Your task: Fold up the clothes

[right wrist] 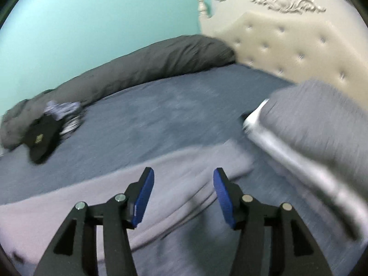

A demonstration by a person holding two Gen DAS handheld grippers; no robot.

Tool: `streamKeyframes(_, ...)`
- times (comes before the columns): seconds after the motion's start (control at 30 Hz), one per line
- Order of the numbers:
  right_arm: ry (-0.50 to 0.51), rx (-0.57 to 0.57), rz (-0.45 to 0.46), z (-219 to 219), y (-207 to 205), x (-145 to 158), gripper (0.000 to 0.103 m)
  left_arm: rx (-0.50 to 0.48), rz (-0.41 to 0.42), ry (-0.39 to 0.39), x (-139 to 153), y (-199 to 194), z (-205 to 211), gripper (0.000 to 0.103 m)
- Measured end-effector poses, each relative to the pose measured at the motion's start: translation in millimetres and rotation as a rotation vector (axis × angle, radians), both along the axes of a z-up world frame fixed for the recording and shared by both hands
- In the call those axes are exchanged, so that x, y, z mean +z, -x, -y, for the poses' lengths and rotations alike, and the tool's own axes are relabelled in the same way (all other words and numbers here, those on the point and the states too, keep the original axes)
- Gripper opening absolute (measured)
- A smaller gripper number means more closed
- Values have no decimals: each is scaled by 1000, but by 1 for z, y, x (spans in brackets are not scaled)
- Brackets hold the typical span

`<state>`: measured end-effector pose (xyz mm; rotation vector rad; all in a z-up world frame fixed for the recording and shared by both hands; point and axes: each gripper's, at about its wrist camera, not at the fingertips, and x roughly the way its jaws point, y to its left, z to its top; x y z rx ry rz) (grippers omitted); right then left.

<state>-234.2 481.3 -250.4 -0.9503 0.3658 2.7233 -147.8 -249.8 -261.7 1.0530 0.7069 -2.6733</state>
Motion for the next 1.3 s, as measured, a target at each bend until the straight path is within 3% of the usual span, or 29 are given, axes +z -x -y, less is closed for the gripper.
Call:
streamKeyframes(0.17, 128, 111, 50, 82, -16, -30, 55, 25, -4, -5, 2, -16, 17, 58)
streamKeyframes(0.33, 218, 305, 78, 180, -40, -45, 55, 43, -6, -22, 4, -28, 32, 58)
streamKeyframes(0.47, 237, 467, 123, 265, -55, -56, 55, 53, -10, -24, 6, -38, 41, 58)
streamKeyframes(0.67, 197, 647, 152, 348, -67, -61, 55, 62, -19, -1, 8, -50, 50, 58)
streamKeyframes(0.87, 132, 766, 209, 414, -64, -73, 55, 67, -26, 13, 10, -61, 59, 58)
streamKeyframes(1.1, 114, 797, 200, 446, -53, -84, 55, 102, -36, -21, 9, -68, 76, 58)
streamKeyframes(1.2, 93, 865, 190, 463, -51, -84, 53, 111, -42, -30, 10, -69, 81, 58)
streamKeyframes(1.27, 62, 908, 174, 472, -51, -82, 40, 121, -47, -35, 11, -70, 84, 58)
streamKeyframes(1.3, 58, 902, 174, 472, -50, -81, 28, 124, -51, -35, 12, -71, 85, 58)
